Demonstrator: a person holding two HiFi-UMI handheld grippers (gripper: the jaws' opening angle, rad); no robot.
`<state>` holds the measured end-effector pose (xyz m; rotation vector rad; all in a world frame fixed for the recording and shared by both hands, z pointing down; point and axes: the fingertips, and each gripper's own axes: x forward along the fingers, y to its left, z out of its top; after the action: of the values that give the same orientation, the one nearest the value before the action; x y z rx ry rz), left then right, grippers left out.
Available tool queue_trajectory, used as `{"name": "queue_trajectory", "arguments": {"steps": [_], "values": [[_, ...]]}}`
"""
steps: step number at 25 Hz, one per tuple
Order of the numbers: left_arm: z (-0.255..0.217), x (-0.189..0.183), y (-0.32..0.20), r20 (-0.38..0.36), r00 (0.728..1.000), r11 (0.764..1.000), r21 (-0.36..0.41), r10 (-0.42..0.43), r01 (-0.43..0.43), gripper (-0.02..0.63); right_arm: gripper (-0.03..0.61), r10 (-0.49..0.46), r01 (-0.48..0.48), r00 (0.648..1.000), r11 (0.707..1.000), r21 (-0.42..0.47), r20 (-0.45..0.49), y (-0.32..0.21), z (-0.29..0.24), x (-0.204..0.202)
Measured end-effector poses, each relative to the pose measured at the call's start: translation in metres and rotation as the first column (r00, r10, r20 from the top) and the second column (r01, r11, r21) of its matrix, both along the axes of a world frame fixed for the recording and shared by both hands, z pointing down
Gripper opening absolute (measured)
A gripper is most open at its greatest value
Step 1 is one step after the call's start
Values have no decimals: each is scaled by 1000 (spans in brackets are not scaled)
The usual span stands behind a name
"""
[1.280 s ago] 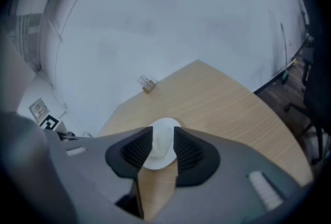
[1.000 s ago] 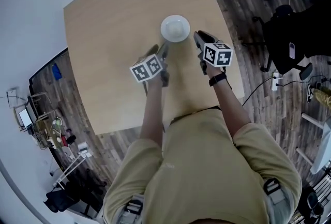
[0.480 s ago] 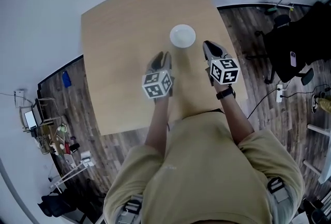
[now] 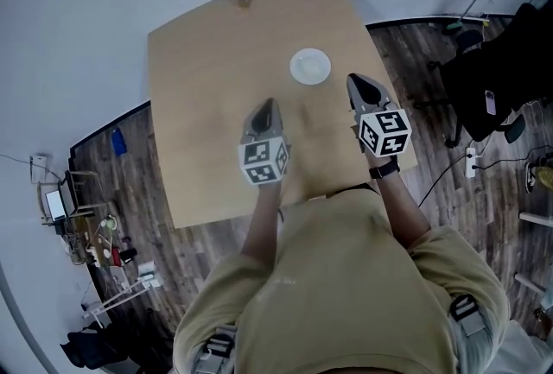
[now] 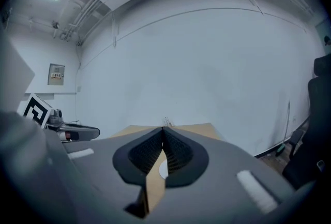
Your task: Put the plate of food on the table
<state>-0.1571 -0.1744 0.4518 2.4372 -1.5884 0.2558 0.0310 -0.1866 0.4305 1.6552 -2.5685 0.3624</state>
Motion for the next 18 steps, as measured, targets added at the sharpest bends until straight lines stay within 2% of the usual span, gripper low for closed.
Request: {"name": "queue_trajectory", "arguments": {"steps": [4, 11, 15, 18], "values": [[-14, -4, 14, 25, 1000, 999, 40, -10, 9, 2, 6, -8, 8, 1000, 1000, 10, -4, 17, -9, -7], [-28, -2, 32, 15, 1000, 994, 105, -10, 9, 2, 6, -24, 28, 997, 998, 54, -73, 36, -24, -25], [-38, -4, 33, 22, 1000, 988, 153, -13, 10, 2, 6, -18, 20, 999, 996, 84, -27, 38, -33, -32], [-45, -6, 31, 24, 1000, 985, 171, -20, 15, 2, 6, -18, 22, 999, 994, 111, -34, 37, -39, -38]]}}
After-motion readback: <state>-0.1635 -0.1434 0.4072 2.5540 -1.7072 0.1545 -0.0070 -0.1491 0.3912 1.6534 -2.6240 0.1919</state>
